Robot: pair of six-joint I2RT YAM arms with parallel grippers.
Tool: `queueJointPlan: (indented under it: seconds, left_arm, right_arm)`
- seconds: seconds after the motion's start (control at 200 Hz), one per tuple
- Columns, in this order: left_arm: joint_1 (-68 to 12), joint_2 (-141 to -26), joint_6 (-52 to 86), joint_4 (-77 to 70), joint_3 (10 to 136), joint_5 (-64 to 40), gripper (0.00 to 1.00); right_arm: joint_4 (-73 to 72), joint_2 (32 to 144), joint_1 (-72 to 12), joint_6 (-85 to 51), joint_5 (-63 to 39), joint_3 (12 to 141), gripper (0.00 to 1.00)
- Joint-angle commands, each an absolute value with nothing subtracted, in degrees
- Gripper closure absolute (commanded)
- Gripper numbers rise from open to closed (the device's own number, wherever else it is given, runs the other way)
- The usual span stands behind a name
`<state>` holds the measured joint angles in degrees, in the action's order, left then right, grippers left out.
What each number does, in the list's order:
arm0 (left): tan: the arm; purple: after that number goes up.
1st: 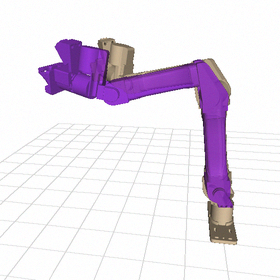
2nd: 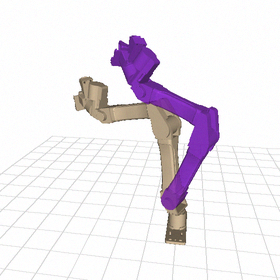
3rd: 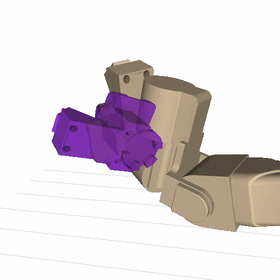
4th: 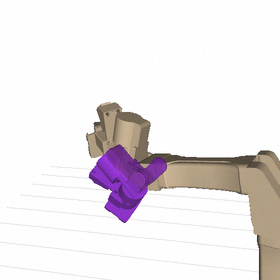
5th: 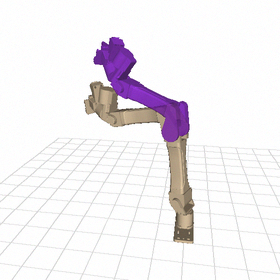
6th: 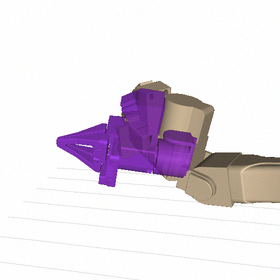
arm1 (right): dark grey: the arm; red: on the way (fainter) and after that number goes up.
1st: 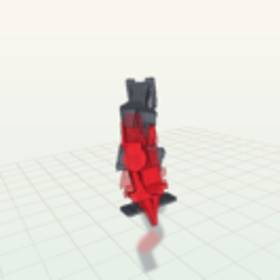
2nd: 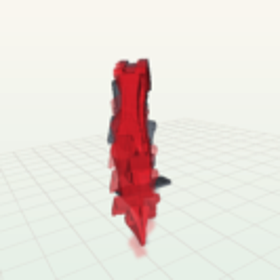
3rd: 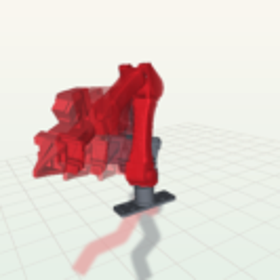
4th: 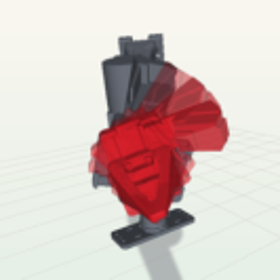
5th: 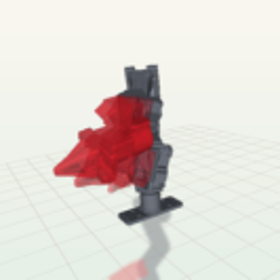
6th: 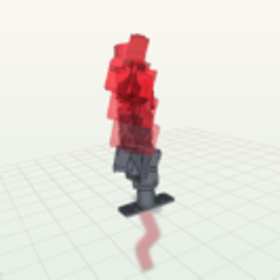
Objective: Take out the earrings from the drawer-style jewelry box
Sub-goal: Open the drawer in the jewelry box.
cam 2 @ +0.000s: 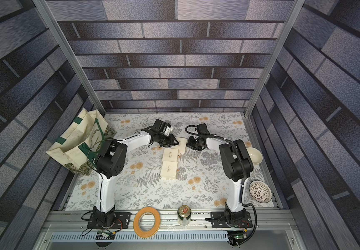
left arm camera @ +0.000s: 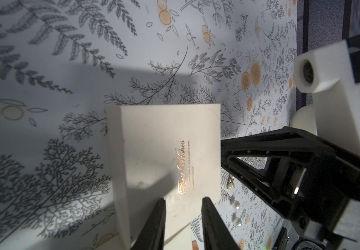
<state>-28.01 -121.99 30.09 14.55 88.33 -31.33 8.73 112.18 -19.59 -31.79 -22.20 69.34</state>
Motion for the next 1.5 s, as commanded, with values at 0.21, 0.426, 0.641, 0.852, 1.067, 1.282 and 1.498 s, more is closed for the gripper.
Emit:
queueJointPlan:
  seconds: [0.21, 0.426, 0.641, 0.852, 1.067, 1.282, 1.498]
  left_arm:
    - [-27.95, -123.02, 30.12, 17.31, 88.15, -29.88, 0.68]
    - [-27.95, -122.91, 30.09, 17.31, 87.98, -29.80, 0.68]
    - [-27.95, -122.78, 30.07, 17.27, 87.83, -29.66, 0.68]
    - [-27.93, -122.70, 30.23, 17.27, 87.63, -29.53, 0.68]
    - [-27.44, -122.78, 31.54, 16.12, 86.71, -30.21, 0.68]
    - [-27.24, -122.01, 31.09, 17.11, 85.98, -28.39, 0.68]
    - [-27.07, -121.99, 31.08, 16.93, 85.78, -28.39, 0.68]
  right_arm:
    - [6.71, 113.47, -19.22, -32.74, -22.98, 68.34, 0.85]
    - [6.35, 113.63, -19.11, -33.05, -23.05, 68.52, 0.86]
    - [6.20, 113.82, -19.07, -33.05, -23.25, 68.41, 0.89]
    - [5.97, 113.58, -19.07, -33.06, -23.34, 68.03, 0.94]
    - [6.00, 112.96, -18.82, -33.07, -22.43, 67.38, 0.99]
    - [5.89, 112.17, -18.24, -33.08, -21.13, 66.18, 1.00]
    - [5.54, 111.42, -17.80, -33.31, -20.77, 65.40, 1.00]
